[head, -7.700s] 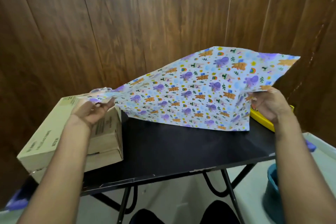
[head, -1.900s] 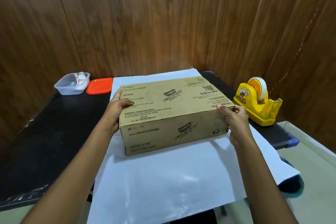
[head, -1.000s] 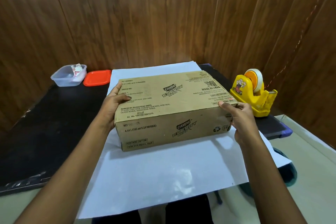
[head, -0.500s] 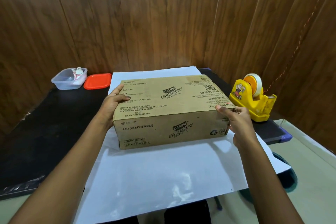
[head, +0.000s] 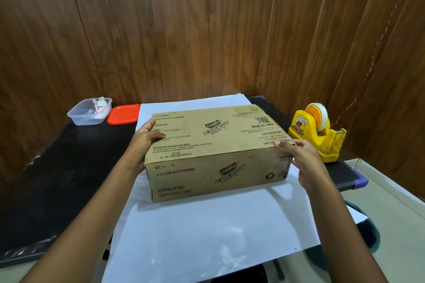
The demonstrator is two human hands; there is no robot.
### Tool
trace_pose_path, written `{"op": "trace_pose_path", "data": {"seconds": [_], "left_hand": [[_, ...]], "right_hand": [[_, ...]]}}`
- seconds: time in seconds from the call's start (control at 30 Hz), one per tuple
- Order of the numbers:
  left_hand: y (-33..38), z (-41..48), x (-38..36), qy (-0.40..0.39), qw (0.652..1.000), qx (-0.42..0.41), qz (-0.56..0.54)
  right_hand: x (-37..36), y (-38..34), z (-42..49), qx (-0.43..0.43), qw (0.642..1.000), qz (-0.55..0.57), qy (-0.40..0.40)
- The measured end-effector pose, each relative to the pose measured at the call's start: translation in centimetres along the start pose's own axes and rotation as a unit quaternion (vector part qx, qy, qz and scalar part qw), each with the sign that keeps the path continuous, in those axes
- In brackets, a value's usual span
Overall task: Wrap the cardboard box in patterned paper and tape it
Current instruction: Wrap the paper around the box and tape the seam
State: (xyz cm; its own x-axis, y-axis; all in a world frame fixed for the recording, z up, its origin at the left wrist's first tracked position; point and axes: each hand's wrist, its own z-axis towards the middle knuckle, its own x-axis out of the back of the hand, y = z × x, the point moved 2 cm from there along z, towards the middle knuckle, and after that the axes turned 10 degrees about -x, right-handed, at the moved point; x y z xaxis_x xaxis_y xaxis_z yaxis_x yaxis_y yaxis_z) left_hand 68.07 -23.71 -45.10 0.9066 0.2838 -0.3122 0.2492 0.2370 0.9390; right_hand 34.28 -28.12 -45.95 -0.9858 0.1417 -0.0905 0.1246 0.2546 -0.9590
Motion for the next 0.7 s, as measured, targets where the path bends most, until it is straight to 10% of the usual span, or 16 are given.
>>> {"op": "trace_pose_path", "data": {"seconds": [0.43,0.7], "left_hand": [[0.3,-0.7,-0.3,0.014,1.0,-0.007,-0.009],[3.9,3.4,-0.7,0.026,0.96,-0.094,0.262]], "right_hand": [[-0.6,-0.7,-0.4,0.005,0.999,-0.036,-0.017],[-5.6,-6.1,0.9,0.193,0.956,-0.219,0.007]]}}
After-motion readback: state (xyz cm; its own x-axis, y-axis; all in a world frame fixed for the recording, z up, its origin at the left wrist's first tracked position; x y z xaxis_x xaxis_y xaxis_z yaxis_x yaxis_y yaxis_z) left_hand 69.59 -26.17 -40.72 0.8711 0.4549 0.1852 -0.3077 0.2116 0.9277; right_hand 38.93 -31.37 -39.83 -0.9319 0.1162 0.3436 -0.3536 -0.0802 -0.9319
